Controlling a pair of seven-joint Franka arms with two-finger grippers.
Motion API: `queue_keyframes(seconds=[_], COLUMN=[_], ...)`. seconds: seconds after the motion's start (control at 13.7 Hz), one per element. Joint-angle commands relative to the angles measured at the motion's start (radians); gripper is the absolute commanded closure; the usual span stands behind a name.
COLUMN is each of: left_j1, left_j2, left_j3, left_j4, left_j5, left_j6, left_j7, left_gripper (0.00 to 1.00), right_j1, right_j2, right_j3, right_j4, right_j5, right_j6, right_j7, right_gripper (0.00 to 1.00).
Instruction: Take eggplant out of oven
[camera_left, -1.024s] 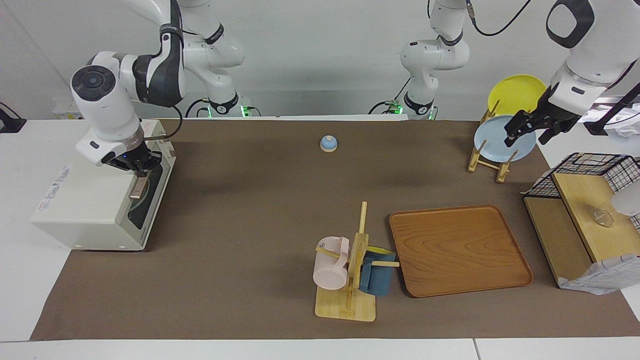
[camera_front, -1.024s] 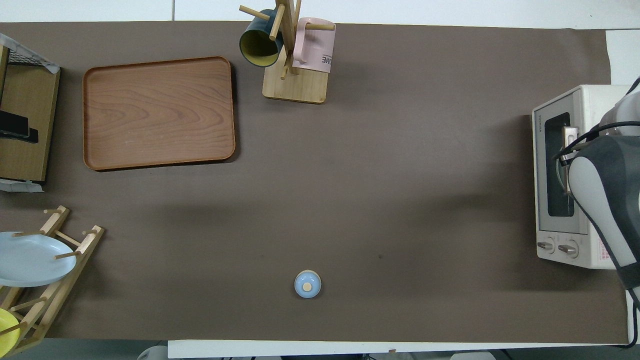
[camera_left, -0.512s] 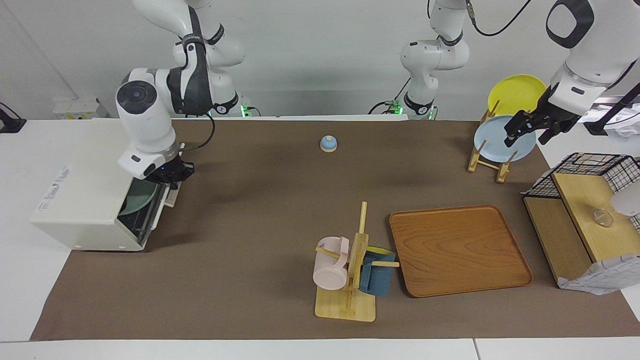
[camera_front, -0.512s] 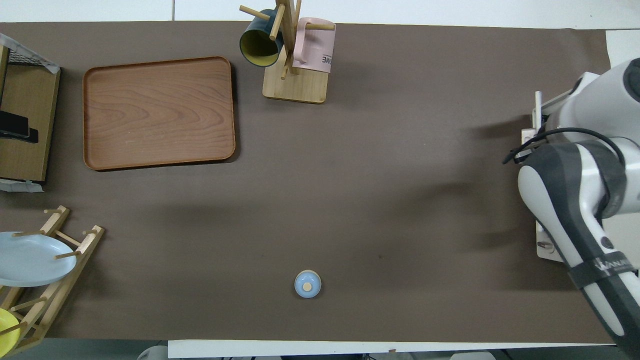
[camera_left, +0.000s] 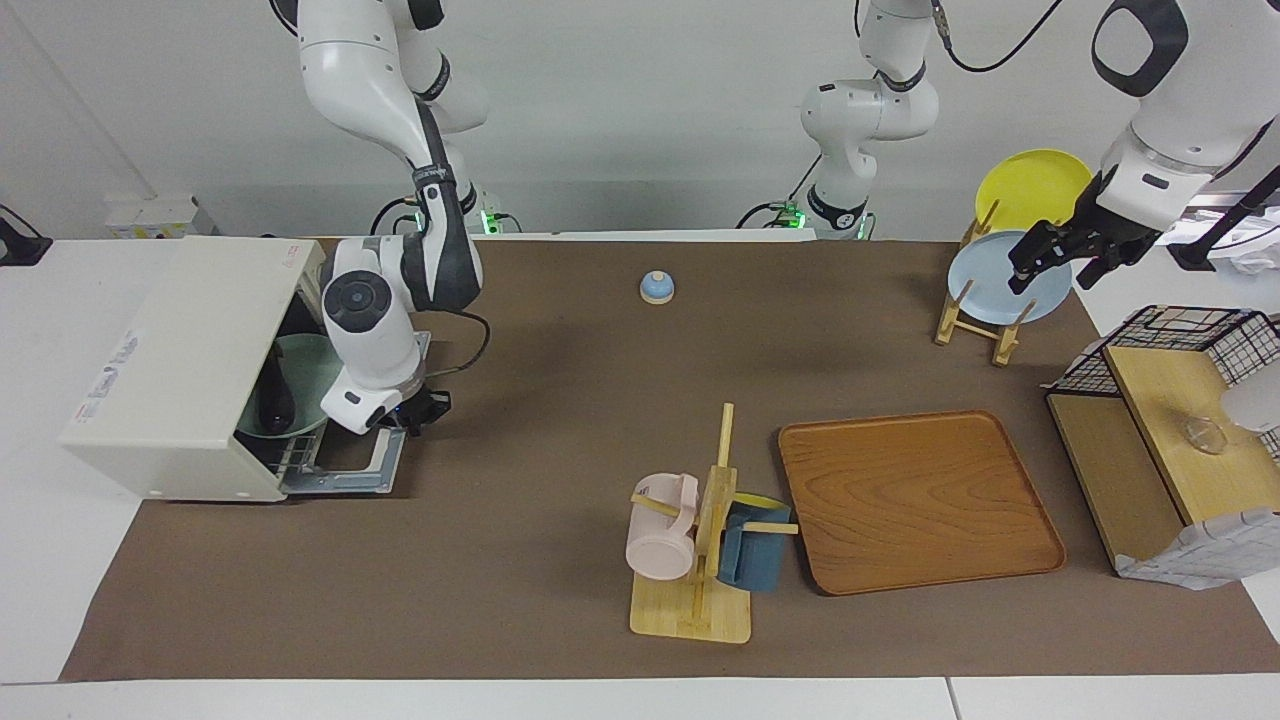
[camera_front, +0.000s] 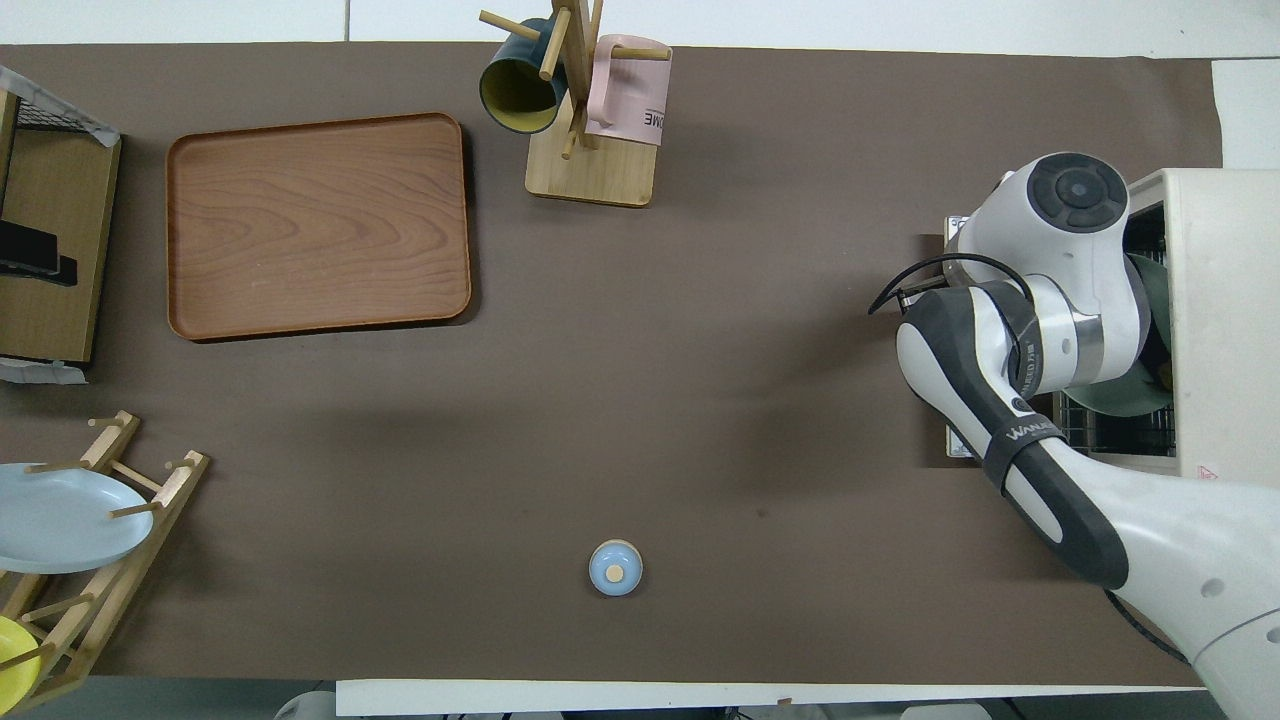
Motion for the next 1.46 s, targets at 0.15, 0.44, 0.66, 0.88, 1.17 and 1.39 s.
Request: queue_keyframes(seconds=[0.15,0.44,0.66,0.88,1.17,1.39], left_j1=[0.005,0.005,0.005,0.005,0.005,0.005], left_j2=[0.001,-0.001,0.001,-0.001,-0.001,0.001], left_j3=[-0.002,-0.002,-0.002,-0.002,-0.002,-0.002], left_j4=[0.007,0.007,0.007,0.007,0.007,0.007], left_j5=[0.015,0.015,0.015,0.015,0.015,0.015], left_j6=[-0.02,-0.02,-0.018,-0.018,-0.018,-0.018], left_j7=[0.005,0.005,0.005,0.005,0.005,0.005], left_gripper=[0.0,0.0,0.0,0.0,0.0,0.0], right_j1=[0.076,-0.026,-0.055,-0.078,-0.08,-0.072], right_j2=[-0.058,-0.18,-0.212,-0.22,-0.211,-0.209], right_j3=[-0.017,-0.027,-0.027,-0.025,-0.025,-0.024], right_j4=[0.092,0.095,0.001,-0.043,-0.081,-0.086], right_j5=[0.057,0.019,-0.07,-0.075,-0.158,-0.203], right_j6=[-0.151,-0.374,-0.297,-0.246,-0.192,-0.184], right_j7=[0.076,0.103,0.096,0.094,0.044,0.036], right_gripper=[0.59,0.52,0.52,0.52,0.6,0.92])
